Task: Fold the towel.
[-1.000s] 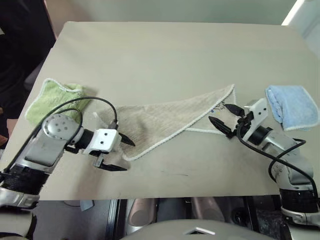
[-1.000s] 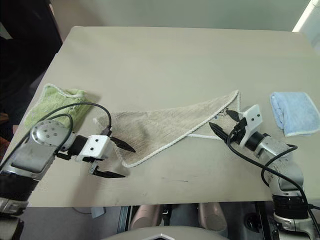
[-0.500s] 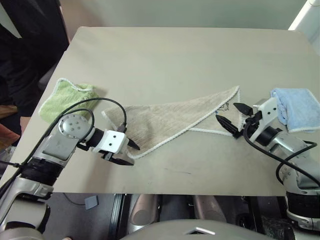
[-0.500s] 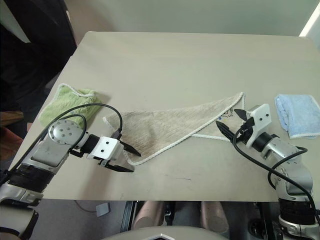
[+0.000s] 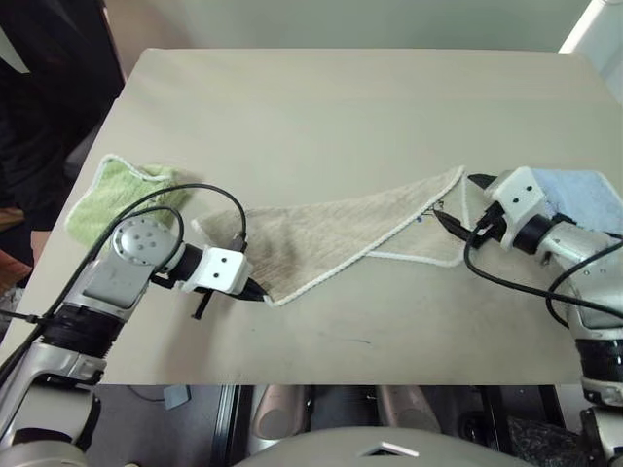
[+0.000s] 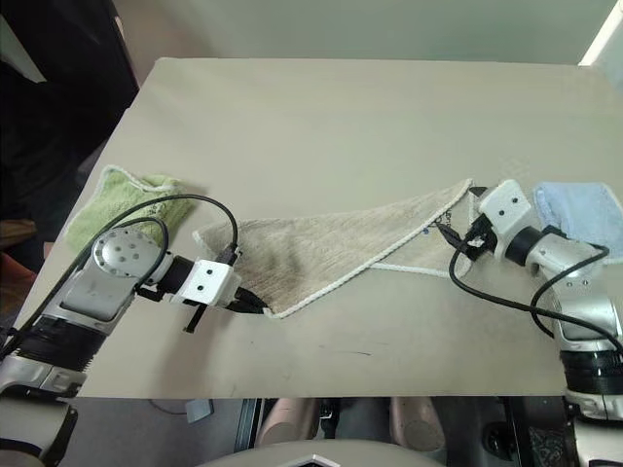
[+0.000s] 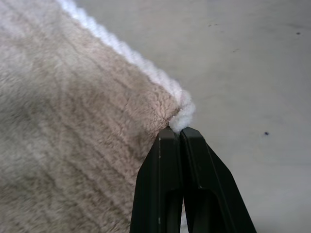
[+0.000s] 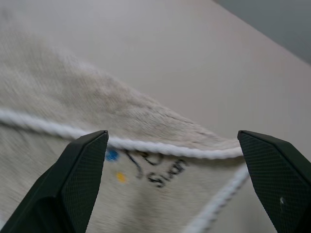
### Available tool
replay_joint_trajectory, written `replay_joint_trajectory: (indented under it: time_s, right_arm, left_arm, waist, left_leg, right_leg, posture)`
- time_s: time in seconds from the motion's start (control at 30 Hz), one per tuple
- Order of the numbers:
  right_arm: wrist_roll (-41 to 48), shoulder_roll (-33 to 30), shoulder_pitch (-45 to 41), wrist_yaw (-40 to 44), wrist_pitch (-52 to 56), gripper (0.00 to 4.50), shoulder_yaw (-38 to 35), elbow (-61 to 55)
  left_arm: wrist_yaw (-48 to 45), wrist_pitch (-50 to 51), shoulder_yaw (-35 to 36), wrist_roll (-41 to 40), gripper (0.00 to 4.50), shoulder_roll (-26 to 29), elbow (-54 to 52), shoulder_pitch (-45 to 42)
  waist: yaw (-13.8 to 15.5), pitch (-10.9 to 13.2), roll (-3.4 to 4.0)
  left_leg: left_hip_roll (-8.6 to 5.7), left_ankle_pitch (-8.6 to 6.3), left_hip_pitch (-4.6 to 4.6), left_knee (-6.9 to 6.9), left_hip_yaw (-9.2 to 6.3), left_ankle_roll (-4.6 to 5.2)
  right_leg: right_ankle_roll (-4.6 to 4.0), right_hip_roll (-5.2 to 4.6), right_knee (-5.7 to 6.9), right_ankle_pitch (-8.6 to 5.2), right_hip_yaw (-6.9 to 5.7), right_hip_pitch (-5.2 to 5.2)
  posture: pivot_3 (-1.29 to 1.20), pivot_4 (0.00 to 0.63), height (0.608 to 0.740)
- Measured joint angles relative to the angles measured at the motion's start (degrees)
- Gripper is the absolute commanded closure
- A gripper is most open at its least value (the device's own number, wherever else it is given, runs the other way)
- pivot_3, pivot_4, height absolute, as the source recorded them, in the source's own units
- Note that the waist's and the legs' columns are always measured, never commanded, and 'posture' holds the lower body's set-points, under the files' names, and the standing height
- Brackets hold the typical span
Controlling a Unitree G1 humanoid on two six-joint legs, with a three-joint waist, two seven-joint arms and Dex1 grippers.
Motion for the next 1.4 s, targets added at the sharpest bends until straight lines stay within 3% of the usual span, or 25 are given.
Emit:
replay_joint_trajectory:
  time_s: [0.2,0.5,1.0,1.1,1.4]
  right_arm:
    - [-15.88,-3.99,-12.88,0.65,-21.41,0.0,10.01,23.11]
    - [-30.1,-2.93,-28.59,-6.59,-39.85,0.0,17.74,47.04]
    - [-44.91,2.03,-37.9,-24.11,-52.11,0.0,25.69,62.69]
    - [-46.31,2.04,-38.14,-25.54,-53.53,0.85,26.74,63.37]
    - [-46.81,1.6,-38.01,-25.64,-55.47,4.15,27.14,63.81]
  left_arm:
    - [-0.18,0.46,2.12,-1.67,4.46,1.64,0.37,2.33]
    - [1.13,-1.8,5.63,-3.15,4.46,3.47,0.79,8.21]
    - [3.19,1.81,8.75,-3.46,4.46,5.9,-5.05,13.89]
    - [3.35,2.68,8.75,-3.44,4.5,5.98,-5.6,13.94]
    - [3.4,3.96,8.46,-2.59,4.5,5.88,-6.01,12.95]
  waist:
    - [-0.47,0.01,-0.01]
    - [-1.52,0.03,0.03]
    - [-2.1,0.03,0.03]
    - [-2.1,0.03,0.03]
    - [-2.04,0.03,0.03]
  left_leg:
    - [0.05,-0.05,-0.11,0.01,0.05,0.03]
    - [0.17,-0.06,0.05,-0.2,0.1,0.03]
    - [0.27,-0.14,0.37,-0.78,0.12,-0.1]
    - [0.26,-0.15,0.35,-0.76,0.12,-0.12]
    - [0.27,-0.15,0.34,-0.75,0.12,-0.12]
  right_leg:
    - [0.36,-0.01,0.0,0.42,-0.03,-0.25]
    - [0.12,0.07,0.07,0.52,-0.05,-0.34]
    - [-0.24,0.16,0.12,0.38,-0.07,-0.35]
    - [-0.24,0.15,0.09,0.38,-0.07,-0.34]
    - [-0.25,0.14,0.14,0.37,-0.09,-0.34]
  posture:
    - [0.0,0.15,0.735]
    - [0.0,0.15,0.735]
    - [0.0,0.15,0.735]
    - [0.0,0.15,0.735]
    - [0.0,0.15,0.735]
